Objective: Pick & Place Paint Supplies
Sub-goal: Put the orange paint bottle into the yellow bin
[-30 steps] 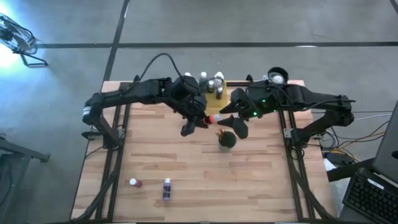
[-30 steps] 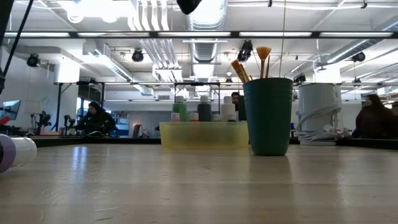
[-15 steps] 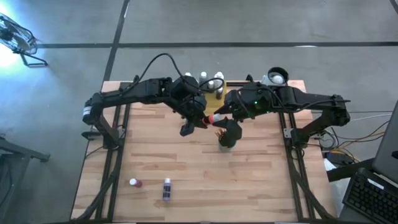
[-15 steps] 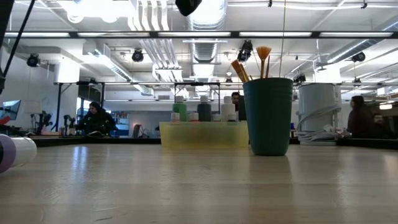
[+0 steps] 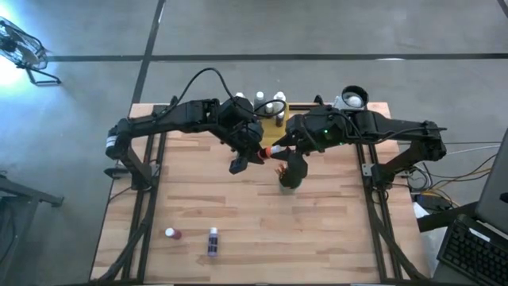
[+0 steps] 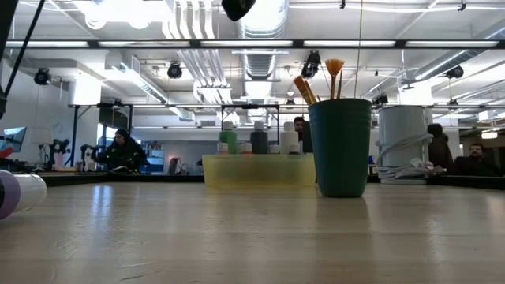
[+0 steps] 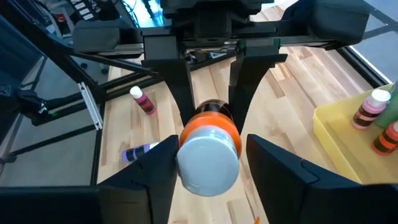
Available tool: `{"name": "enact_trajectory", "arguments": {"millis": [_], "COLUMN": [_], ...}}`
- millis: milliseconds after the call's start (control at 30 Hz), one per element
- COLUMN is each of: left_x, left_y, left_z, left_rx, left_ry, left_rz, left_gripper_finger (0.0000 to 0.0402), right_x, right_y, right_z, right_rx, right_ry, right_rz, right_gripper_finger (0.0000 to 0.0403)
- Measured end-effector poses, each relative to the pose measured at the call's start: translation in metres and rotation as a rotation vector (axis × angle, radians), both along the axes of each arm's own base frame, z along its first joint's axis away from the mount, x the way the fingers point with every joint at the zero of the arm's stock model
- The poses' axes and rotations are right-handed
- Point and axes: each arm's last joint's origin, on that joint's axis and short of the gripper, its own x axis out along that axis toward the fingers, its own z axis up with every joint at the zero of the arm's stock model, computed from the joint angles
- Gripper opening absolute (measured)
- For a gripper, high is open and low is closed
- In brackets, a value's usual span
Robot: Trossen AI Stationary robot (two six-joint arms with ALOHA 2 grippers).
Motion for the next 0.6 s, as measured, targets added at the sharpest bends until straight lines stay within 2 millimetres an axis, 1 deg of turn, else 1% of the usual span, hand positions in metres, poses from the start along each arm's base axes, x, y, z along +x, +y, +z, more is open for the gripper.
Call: {"name": "enact_trajectory", "arguments": {"millis": [200,367,533,600], "left_x": [0.0000,-0.0004,-0.0005,-0.0008], "left_y": [0.0002,0.0004,0.0004,0.0003], "left_z": [-0.0004,-0.0010,-0.0011,-0.0007], "left_rx": [0.001,-0.009,-0.013,-0.014], "left_ry": [0.003,0.014,0.016,0.015], "left_rz": [0.006,0.015,0.018,0.018], "left_gripper_finger": [0.0119,0.0115,0.0116,0.0128], "right_x": [-0.0001,-0.0002,0.0002,0.0003], "right_y": [-0.0016,-0.0020,-0.0025,-0.0025], "right_z": [0.0001,-0.0002,-0.0003,-0.0001], "right_rx": [-0.010,-0.017,-0.025,-0.025], "right_ry": [0.000,0.002,0.001,0.000], "right_rz": [-0.019,-0.026,-0.023,-0.023], "right_gripper_finger": [0.0152,0.0111,0.0111,0.0111]}}
